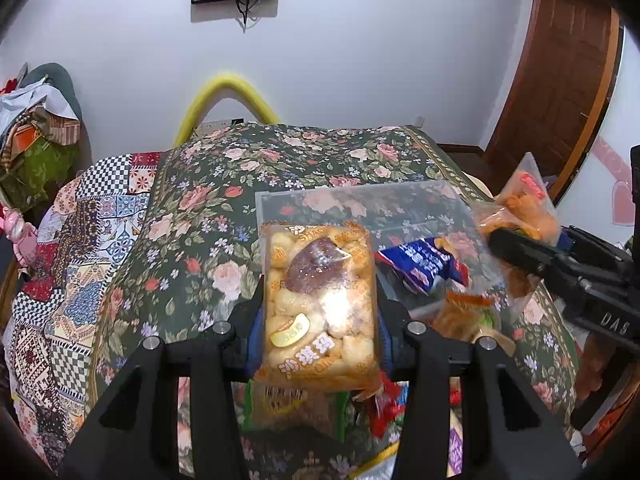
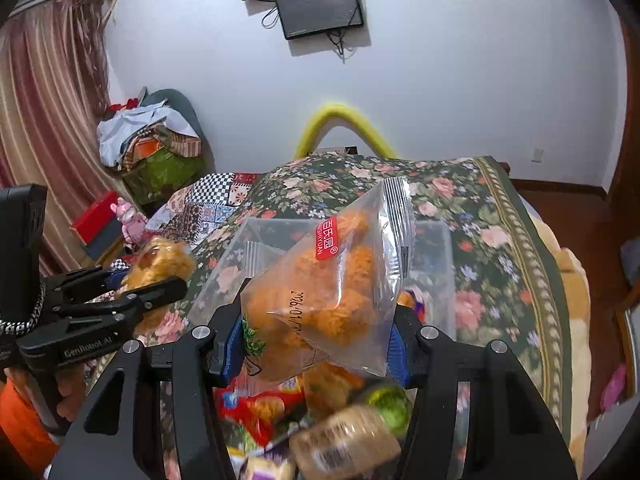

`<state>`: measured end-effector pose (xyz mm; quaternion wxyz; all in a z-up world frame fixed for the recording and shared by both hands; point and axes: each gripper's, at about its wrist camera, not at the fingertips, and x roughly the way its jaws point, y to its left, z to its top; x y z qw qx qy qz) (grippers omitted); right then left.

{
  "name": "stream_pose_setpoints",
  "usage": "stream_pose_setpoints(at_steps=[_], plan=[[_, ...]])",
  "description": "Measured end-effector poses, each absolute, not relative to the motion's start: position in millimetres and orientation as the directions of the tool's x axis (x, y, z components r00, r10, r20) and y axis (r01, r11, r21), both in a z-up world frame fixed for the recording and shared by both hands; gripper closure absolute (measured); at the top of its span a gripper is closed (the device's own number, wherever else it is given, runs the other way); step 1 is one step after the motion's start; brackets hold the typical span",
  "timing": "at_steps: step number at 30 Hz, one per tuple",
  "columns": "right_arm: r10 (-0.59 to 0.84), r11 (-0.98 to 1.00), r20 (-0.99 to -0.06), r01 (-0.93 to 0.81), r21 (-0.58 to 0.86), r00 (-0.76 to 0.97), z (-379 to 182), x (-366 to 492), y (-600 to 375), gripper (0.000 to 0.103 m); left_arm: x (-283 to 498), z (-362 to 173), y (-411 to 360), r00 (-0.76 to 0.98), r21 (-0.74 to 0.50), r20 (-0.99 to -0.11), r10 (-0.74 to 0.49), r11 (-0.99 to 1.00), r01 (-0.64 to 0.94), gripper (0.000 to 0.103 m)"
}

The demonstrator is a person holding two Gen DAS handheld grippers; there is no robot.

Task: Organize snacks
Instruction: 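Carry pastry bag with left tool while right tool drops orange snack bag in box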

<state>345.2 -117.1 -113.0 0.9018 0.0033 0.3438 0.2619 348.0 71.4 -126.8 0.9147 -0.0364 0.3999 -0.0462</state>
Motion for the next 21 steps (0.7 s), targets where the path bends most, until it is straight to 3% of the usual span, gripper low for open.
stream_pose_setpoints(at_steps=[21], plan=[[0.392,0.879,-0.766,-0.454,0.149,0.509,-163,411,-87,0.05,446,-180,68,0.586,-0.11,-0.805,-0.086,0.994,-0.004,0.059]])
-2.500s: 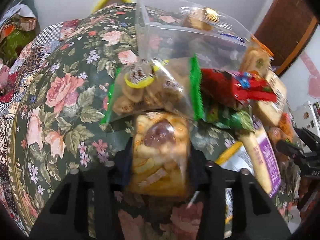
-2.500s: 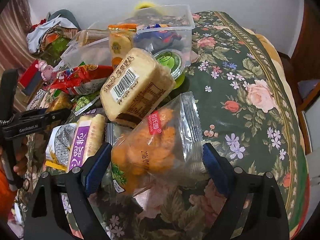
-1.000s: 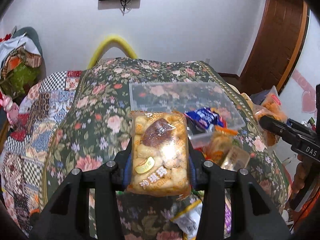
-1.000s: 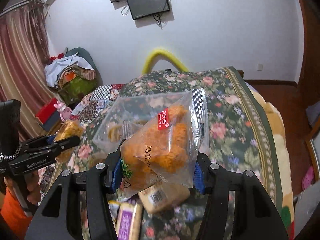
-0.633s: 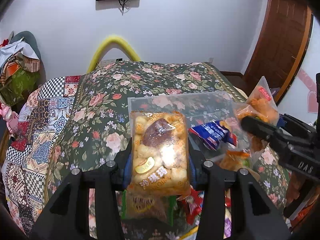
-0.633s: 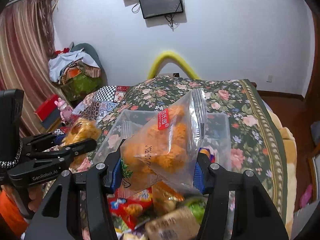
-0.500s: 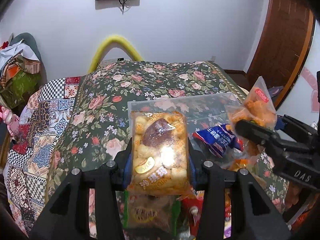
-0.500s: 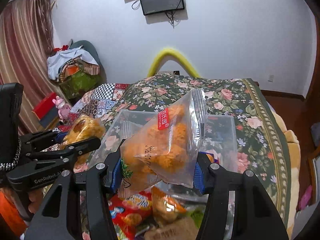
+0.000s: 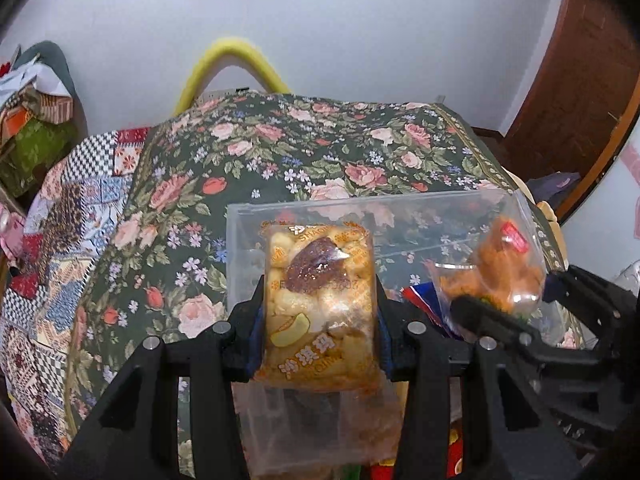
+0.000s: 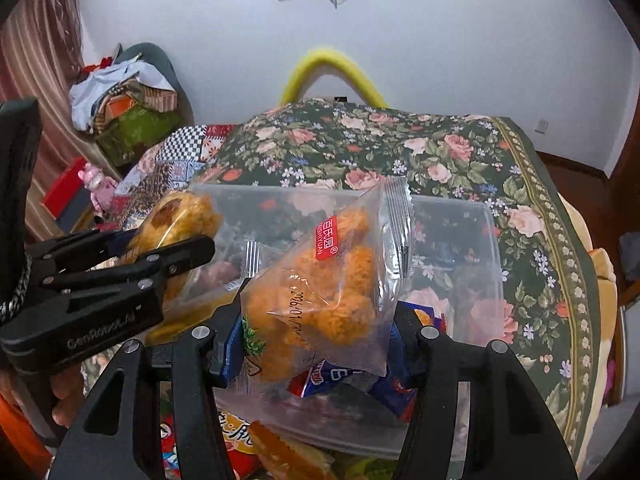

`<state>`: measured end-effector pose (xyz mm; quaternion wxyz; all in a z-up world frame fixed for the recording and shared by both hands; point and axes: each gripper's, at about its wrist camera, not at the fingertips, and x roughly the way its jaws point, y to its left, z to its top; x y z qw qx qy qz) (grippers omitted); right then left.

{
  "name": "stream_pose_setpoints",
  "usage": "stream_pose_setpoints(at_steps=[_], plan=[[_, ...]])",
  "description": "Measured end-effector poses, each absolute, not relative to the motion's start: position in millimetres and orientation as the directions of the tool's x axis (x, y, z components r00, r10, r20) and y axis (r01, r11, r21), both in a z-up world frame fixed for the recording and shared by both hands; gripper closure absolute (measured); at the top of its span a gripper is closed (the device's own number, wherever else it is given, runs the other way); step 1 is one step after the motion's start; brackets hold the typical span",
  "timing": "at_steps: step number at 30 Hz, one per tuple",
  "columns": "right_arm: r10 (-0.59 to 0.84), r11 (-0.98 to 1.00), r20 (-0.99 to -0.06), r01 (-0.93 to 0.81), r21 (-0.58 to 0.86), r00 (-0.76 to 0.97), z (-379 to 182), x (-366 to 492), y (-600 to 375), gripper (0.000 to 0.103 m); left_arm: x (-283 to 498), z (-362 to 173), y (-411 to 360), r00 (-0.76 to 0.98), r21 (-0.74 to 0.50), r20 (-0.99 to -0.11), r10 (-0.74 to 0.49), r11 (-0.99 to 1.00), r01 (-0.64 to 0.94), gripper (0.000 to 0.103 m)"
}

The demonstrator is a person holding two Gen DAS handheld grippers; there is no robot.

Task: Organize snacks
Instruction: 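Carry pastry bag with left tool while right tool drops orange snack bag in box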

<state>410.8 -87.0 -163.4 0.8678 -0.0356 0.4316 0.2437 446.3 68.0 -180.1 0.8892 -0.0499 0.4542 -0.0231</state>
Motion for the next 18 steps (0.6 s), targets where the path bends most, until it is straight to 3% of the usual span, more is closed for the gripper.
stream_pose_setpoints(at_steps=[3,13,18], plan=[[0.393,0.875,-0.774,-0.46,0.148,0.497,-167,412,-85,0.049,448,-184,72,0.582,-0.121,-0.809,-0.082,0.992,-0.028,0.059],[0.384,0.89,-0.753,-0.433,0.147,0.534,-156,406,-91,0.026,422,-164,68,0.619,-0.086,-0.783,-0.068,0.996,0.0,0.058],[0.38,0.891,-0.728,-0.438,0.121,0.571,-135,389,-99,0.025,400,-150,73,0.626,-0.09,-0.777,-0.071,0.996,0.0,0.058]])
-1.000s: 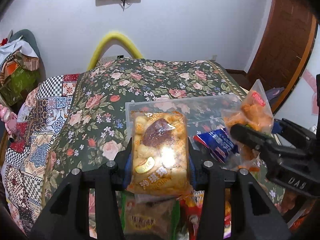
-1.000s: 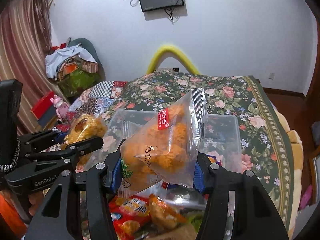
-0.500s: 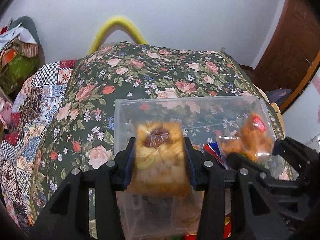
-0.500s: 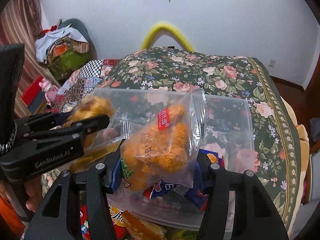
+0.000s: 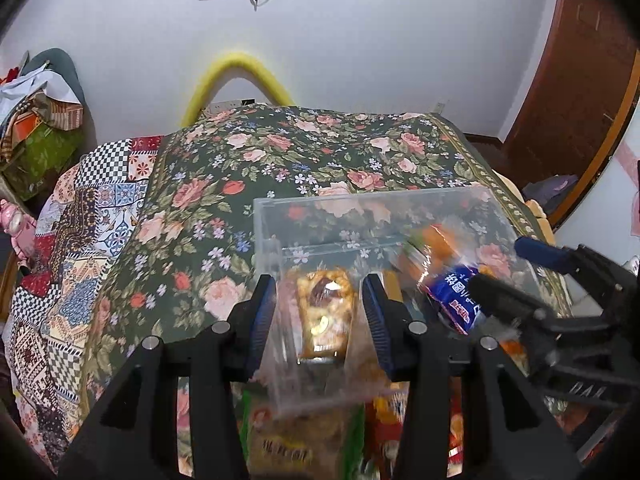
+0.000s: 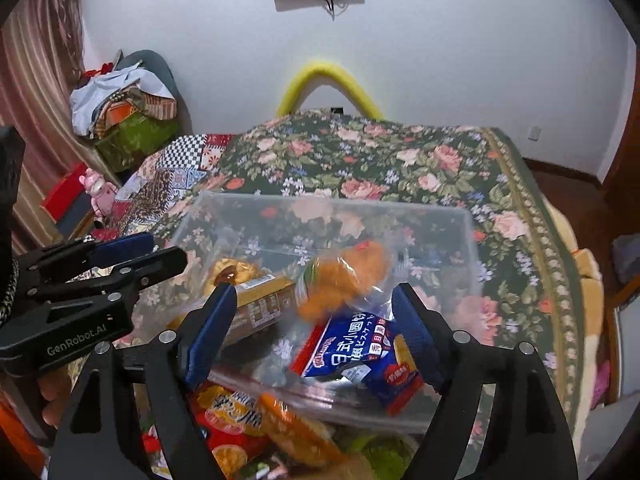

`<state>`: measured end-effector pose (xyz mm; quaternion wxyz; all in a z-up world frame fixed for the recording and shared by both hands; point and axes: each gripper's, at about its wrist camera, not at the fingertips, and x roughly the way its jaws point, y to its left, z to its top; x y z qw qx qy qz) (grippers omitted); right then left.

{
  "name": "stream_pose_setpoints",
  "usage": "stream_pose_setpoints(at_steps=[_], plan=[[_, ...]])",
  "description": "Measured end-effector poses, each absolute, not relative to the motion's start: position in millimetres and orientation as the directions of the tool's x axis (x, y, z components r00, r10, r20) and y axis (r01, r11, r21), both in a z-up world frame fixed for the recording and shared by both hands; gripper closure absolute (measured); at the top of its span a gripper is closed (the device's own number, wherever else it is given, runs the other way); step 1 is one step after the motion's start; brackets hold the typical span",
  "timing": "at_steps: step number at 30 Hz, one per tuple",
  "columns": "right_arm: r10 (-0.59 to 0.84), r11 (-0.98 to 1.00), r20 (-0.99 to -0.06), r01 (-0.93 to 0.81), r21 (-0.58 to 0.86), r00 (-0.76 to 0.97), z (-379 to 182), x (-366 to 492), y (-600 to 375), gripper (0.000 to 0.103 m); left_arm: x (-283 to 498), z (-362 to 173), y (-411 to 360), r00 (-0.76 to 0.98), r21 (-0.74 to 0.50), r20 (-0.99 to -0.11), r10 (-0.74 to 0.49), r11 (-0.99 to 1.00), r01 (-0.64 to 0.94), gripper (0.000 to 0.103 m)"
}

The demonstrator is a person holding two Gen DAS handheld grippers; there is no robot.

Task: Organize snacks
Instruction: 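Carry pastry bag with left tool while right tool drops orange snack bag in box, then grasp white chip bag with left tool while right tool grasps purple cake bar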

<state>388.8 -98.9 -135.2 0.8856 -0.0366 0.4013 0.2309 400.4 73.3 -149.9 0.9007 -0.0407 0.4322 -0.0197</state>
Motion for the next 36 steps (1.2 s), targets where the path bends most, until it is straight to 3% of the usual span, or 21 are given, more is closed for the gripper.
stream_pose_setpoints(at_steps=[13,24,36], plan=[[0.387,0.887,-0.681,-0.453,0.091,0.622,-117,305,-129,0.021,300,-123,73,0.65,-0.097,-0.754,-0.096,0.995,0.033,0.048],[0.38,0.876,-0.764,-0.468,0.117,0.521,-169,249,-135,0.021,227,-154,73,0.607,-0.099,-0.79,-0.087,0.995,0.014,0.037],[0.337,0.863,-0.839,-0.497,0.094,0.428,-223,237,-116,0.022,197,-196,66,0.547,-0.083,-0.835,-0.061,0.996,-0.016,0.037]])
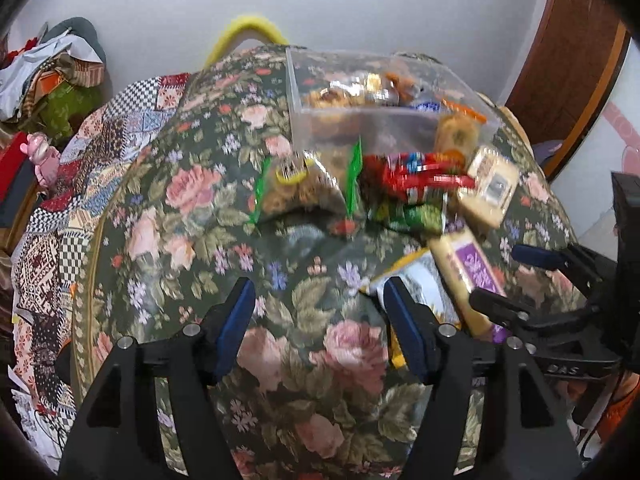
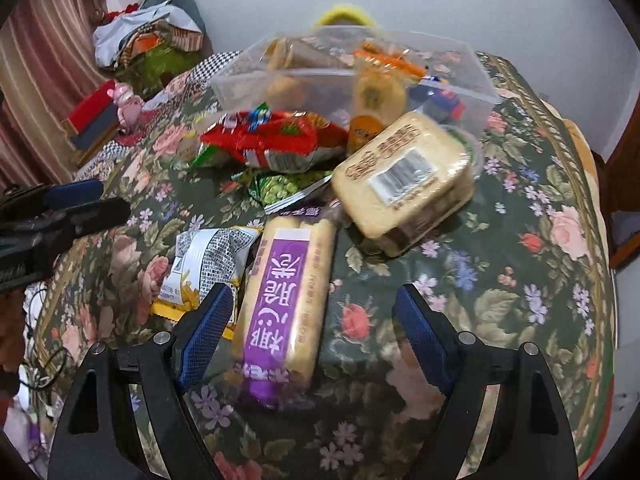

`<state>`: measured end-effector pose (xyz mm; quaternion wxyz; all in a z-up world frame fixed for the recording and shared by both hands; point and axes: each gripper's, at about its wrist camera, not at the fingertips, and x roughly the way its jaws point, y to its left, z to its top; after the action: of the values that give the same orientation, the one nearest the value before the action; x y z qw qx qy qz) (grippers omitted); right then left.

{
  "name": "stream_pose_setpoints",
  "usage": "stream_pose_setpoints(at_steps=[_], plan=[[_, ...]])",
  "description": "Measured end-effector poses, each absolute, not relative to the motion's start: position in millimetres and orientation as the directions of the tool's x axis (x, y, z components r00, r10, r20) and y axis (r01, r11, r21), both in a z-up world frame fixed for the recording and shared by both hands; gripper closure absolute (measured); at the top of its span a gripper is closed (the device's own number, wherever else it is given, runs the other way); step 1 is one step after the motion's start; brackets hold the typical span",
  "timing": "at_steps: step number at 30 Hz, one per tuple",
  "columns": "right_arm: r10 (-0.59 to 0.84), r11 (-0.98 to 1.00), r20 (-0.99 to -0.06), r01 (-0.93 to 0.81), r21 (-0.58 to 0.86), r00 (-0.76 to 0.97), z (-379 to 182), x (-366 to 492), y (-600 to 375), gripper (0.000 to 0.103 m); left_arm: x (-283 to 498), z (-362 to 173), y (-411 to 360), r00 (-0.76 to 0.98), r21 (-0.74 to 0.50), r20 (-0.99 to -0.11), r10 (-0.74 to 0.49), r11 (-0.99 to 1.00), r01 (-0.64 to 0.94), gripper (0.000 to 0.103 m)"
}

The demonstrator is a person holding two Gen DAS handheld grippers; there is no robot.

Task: Organize snacks
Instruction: 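Grasp white chip bag with left tool while right tool grasps purple cake bar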

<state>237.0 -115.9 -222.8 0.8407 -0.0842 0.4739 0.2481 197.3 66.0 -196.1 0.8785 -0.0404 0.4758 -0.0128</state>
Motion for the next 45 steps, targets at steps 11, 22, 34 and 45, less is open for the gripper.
stream_pose_setpoints(at_steps=[11,22,34,45], plan=[[0.36,0.842,-0.834,-0.531,0.098,0.417,-231,231,-113,0.061,193,-214,34,0.502,-0.097,-0.859,-0.103,0.995,0.038,0.033],[0.392,0.85,-0.82,-0.504,0.15,0.417,-226,211,-154,0.061,208,-233,1,0.458,-0.134,-0.878,-0.142,0.99,0.049,0.032],[0.387,0.861,-0.82,-0.483,0.158,0.422,-223,205,-158,0.061,216,-246,-5,0.473,-0.099,-0.874,-0.109,0.994,0.046,0.054],[0.405,0.861,-0.789,-0.482,0.159,0.463,-198,202,-158,0.061,198,-217,9,0.527,-0.13,-0.838,-0.139,0.99,0.054,0.056]])
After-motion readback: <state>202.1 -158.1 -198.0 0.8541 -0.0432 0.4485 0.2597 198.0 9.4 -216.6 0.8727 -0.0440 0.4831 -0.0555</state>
